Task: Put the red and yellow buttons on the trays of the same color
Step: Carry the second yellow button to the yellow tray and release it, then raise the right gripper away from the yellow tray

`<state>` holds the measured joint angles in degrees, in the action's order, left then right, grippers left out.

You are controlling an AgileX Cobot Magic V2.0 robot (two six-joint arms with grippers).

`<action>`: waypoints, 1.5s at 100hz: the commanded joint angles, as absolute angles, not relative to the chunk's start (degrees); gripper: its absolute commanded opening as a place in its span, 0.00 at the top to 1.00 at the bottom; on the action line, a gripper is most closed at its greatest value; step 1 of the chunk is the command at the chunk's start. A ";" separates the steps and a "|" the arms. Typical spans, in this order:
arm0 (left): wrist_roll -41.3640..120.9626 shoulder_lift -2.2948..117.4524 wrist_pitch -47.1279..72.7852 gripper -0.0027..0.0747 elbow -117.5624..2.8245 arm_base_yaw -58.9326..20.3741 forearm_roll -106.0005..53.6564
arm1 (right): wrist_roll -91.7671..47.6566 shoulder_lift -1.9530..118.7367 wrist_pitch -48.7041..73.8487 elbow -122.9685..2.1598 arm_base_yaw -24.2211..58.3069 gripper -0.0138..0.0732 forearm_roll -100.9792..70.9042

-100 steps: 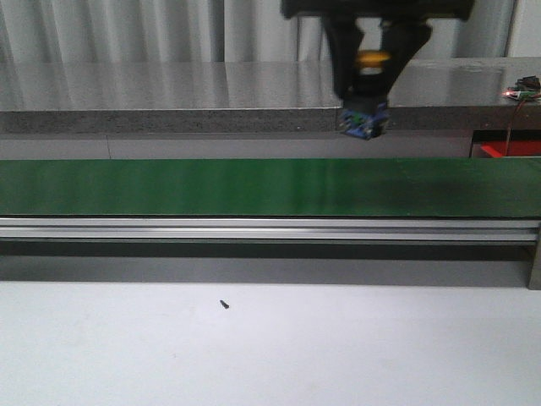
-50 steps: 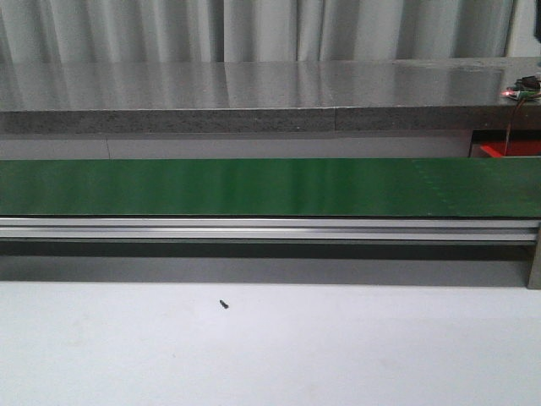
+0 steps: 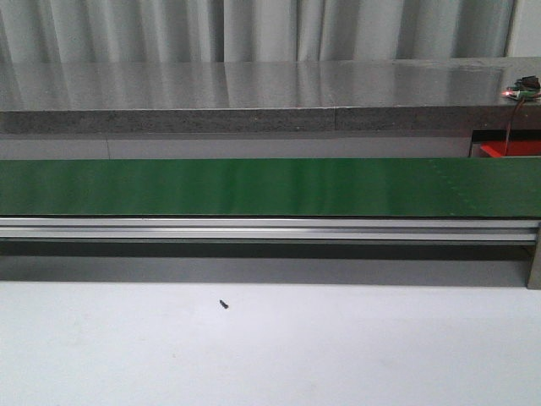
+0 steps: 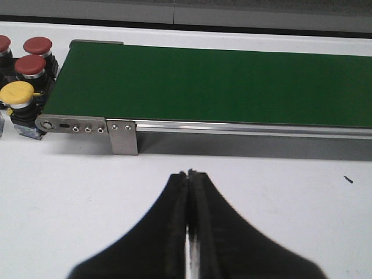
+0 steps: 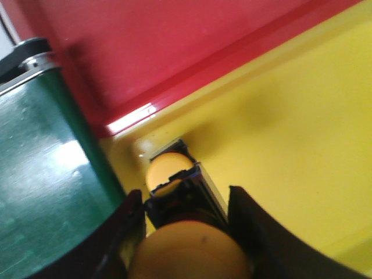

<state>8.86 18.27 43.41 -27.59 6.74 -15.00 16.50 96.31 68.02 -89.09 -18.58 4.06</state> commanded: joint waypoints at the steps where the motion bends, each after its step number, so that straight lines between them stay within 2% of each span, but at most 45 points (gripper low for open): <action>1: 8.64 18.77 39.50 0.99 -29.07 6.44 -16.05 | 16.14 93.46 64.48 -89.05 -21.54 0.70 4.85; 33: 8.64 18.77 39.50 0.99 -29.07 6.44 -16.05 | 19.17 93.62 58.00 -81.68 -28.02 0.70 3.99; 59: 8.64 18.77 39.50 0.99 -29.07 6.44 -16.05 | 19.17 94.03 48.52 -74.96 -28.07 0.70 0.00; 120: 8.64 18.77 39.50 0.99 -29.07 6.44 -16.05 | 19.17 103.44 42.63 -74.90 -27.90 0.69 -0.94; 130: 8.64 18.77 39.50 0.99 -29.07 6.44 -16.05 | 19.06 104.13 41.44 -74.89 -27.90 0.60 -0.94; 150: 8.64 18.77 39.50 0.99 -29.07 6.44 -16.05 | 19.06 104.31 39.89 -74.89 -27.90 0.32 -0.94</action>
<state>8.86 18.27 43.41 -27.59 6.74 -15.00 19.15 107.12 42.04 -73.63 -27.77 -0.77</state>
